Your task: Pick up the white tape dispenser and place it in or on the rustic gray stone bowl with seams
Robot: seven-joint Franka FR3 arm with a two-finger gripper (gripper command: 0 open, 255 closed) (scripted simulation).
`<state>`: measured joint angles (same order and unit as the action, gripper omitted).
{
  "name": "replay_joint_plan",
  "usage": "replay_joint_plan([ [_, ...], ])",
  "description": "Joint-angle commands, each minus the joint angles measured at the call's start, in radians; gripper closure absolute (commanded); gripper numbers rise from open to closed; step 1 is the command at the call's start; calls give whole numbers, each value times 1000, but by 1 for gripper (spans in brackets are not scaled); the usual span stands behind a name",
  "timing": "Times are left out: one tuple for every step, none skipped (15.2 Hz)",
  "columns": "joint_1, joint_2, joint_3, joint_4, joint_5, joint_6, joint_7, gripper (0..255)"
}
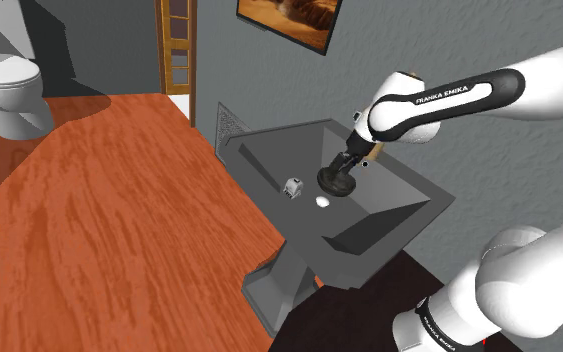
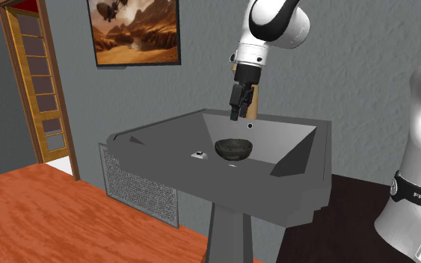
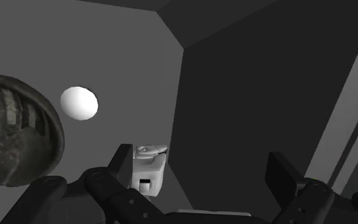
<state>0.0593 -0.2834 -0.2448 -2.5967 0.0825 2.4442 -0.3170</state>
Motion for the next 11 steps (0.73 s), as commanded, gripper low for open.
replay_joint_plan([
  [18, 87, -26, 34, 47, 63, -58, 0],
  [28, 131, -37, 48, 78, 96, -90, 0],
  [37, 175, -46, 64, 115, 125, -126, 0],
  [45, 220, -53, 82, 156, 153, -165, 0],
  [52, 265, -59, 101, 201, 177, -207, 0],
  [55, 310, -59, 123, 250, 199, -251, 0],
  [55, 356, -57, 147, 300, 218, -297, 0],
  [51, 401, -50, 173, 351, 234, -343, 0],
  [42, 445, -38, 201, 400, 248, -387, 0],
  [28, 489, -22, 230, 445, 261, -428, 0],
  [12, 531, -4, 261, 487, 272, -467, 0],
])
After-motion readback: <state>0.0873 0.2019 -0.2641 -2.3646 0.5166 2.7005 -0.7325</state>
